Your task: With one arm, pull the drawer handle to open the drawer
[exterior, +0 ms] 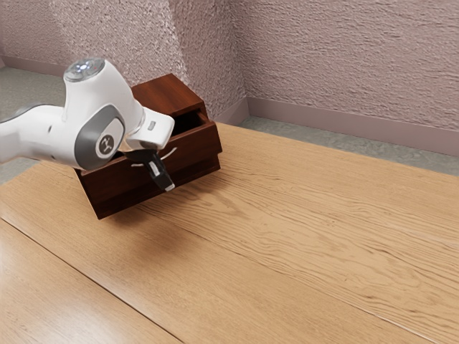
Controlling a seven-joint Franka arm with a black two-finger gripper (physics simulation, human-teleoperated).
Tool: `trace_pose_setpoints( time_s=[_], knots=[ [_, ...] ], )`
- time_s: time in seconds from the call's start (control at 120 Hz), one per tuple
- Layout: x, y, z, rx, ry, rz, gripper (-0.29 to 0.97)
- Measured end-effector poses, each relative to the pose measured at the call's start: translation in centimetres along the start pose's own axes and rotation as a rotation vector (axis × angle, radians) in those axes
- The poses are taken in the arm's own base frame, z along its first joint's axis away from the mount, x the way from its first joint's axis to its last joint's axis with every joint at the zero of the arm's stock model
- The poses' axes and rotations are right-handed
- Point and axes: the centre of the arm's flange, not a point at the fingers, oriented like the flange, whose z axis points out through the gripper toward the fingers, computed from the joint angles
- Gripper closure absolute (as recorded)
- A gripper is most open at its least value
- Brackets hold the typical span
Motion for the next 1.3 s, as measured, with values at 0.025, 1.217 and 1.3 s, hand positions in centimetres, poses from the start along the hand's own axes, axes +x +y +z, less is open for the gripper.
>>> trace_pose_setpoints(
  time_s=[0.025, 1.217, 1.3],
  knots=[
    [0.0, 0.0, 0.0, 0.002, 0.001, -0.003, 0.32],
    [1.9, 5.4, -2.9, -0.002, 0.08, -0.171, 0.34],
    [2.0, 5.9, -3.1, -0.001, 0.08, -0.179, 0.34]
  ],
)
